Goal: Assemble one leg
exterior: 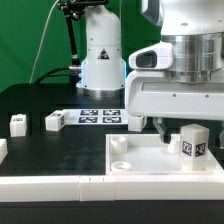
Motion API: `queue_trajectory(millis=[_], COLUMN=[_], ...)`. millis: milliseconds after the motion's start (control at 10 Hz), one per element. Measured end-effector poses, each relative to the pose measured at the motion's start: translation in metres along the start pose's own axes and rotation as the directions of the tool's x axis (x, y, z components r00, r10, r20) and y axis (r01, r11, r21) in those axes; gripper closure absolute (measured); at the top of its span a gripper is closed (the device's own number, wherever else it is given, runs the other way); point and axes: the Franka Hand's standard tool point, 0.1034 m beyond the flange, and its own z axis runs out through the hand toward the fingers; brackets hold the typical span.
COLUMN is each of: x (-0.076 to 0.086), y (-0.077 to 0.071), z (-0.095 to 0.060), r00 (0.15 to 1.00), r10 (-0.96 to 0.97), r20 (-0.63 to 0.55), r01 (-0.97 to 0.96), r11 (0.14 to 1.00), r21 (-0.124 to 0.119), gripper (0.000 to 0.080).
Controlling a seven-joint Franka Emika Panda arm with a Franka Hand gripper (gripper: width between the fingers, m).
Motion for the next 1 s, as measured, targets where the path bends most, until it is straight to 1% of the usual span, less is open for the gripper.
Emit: queue_trajectory(millis=[100, 200, 300, 400, 600, 700, 800, 900, 1000], x=[0.0003, 0.0008, 0.0012, 0.0021, 0.0025, 0.0023, 0.0025, 0.0025, 0.0025], y=[0.0005, 0.0014, 0.0020, 0.0037, 0.0042, 0.0038, 0.0041, 0.0040, 0.0041], z=[-0.0001, -0.0001, -0.0002, -0.0003, -0.0004, -0.0004, -0.0004, -0.0003, -0.0004], r00=[0.992, 0.976, 0.961, 0.924, 0.878, 0.878, 0.878, 0.878, 0.878], r10=[-0.123, -0.219, -0.276, -0.383, -0.479, -0.479, -0.478, -0.478, -0.478], r20=[-0.005, -0.004, -0.003, -0.001, 0.001, 0.001, 0.001, 0.001, 0.001], r01=[0.123, 0.219, 0.276, 0.383, 0.479, 0.479, 0.478, 0.478, 0.478], r11=[0.992, 0.975, 0.961, 0.924, 0.877, 0.878, 0.878, 0.878, 0.878], r21=[-0.016, -0.019, -0.020, -0.021, -0.025, -0.025, -0.025, -0.025, -0.025], gripper=[0.0151, 0.0151, 0.0151, 0.0151, 0.0151, 0.0151, 0.0270, 0.0420, 0.0512])
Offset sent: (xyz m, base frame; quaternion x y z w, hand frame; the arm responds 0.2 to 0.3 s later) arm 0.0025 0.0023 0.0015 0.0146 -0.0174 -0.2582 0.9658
